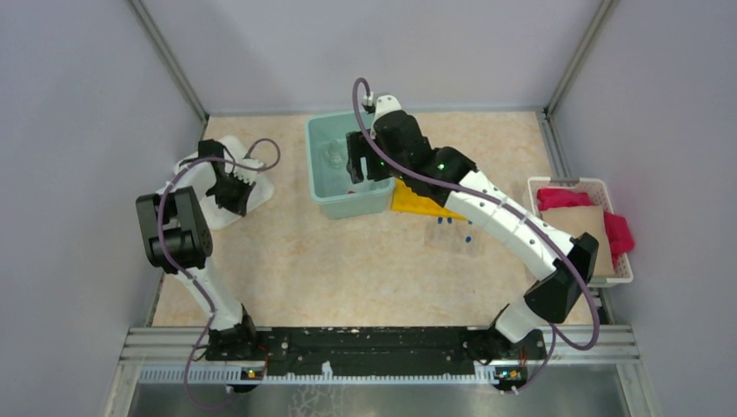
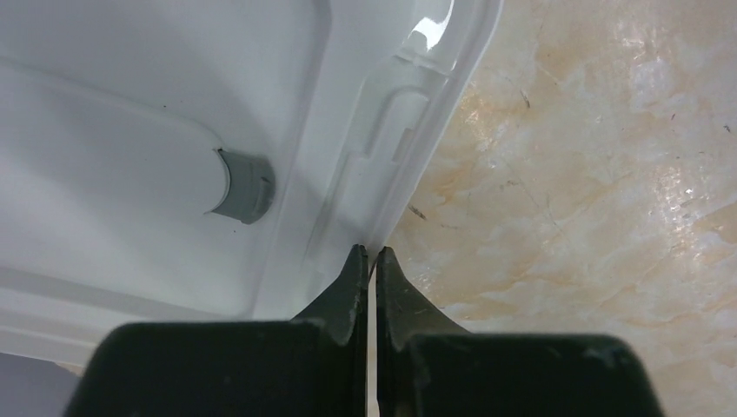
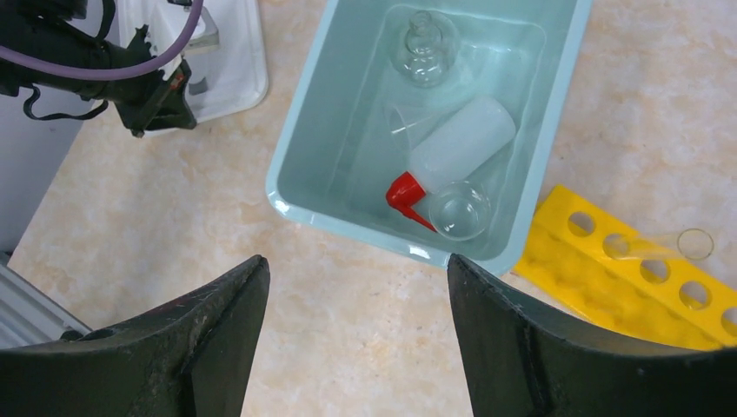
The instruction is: Organize the chemistry lab equipment
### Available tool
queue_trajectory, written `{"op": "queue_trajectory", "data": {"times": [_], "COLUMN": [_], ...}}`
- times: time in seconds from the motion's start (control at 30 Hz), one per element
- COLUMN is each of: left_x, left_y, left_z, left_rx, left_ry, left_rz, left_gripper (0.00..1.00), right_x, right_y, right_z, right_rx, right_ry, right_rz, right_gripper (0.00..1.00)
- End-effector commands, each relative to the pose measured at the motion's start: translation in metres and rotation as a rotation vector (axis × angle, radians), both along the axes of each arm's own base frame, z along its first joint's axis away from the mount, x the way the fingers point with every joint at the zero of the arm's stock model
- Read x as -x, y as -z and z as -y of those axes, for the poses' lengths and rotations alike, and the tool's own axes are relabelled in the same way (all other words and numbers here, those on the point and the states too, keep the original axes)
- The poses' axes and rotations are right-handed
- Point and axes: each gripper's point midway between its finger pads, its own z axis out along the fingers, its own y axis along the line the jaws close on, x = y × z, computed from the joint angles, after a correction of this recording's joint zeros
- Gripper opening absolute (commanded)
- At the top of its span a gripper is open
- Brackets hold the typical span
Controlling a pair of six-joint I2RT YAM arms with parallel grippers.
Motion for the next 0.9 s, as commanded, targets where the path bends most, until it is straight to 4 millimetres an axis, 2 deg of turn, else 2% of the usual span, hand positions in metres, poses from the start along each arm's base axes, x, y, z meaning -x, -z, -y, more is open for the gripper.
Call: {"op": "queue_trajectory", "data": {"times": [0.0, 0.17, 0.37, 0.47, 0.63, 0.73, 0.87], "left_x": [0.015, 0.031, 0.046, 0.055, 0.066, 0.069, 0.068], "left_y": [-0.001, -0.037, -0.098, -0.130, -0.178, -0.204, -0.248], "left_z": [-0.002, 0.013, 0.035, 0.050, 0.080, 0.095, 0.116], "left_rx": [-0.039, -0.021, 0.021, 0.049, 0.175, 0.257, 0.381], "left_ry": [0.003, 0.067, 0.147, 0.203, 0.276, 0.261, 0.224], "left_rz": [-0.005, 0.029, 0.099, 0.133, 0.211, 0.229, 0.254], "left_gripper": [0.00, 0.00, 0.00, 0.00, 0.00, 0.00, 0.00], "right_x": [0.009, 0.016, 0.028, 0.037, 0.053, 0.061, 0.067], "right_y": [-0.034, -0.040, -0.059, -0.062, -0.062, -0.064, -0.066], "right_z": [0.005, 0.005, 0.010, 0.010, 0.006, 0.003, 0.002], "right_rx": [-0.090, -0.096, -0.134, -0.151, -0.172, -0.187, -0.216], "right_ry": [-0.006, -0.047, -0.102, -0.164, -0.276, -0.337, -0.353], "right_rz": [0.058, 0.061, 0.128, 0.175, 0.224, 0.216, 0.211], "right_gripper": [0.73, 0.74, 0.79, 0.82, 0.89, 0.93, 0.97]}}
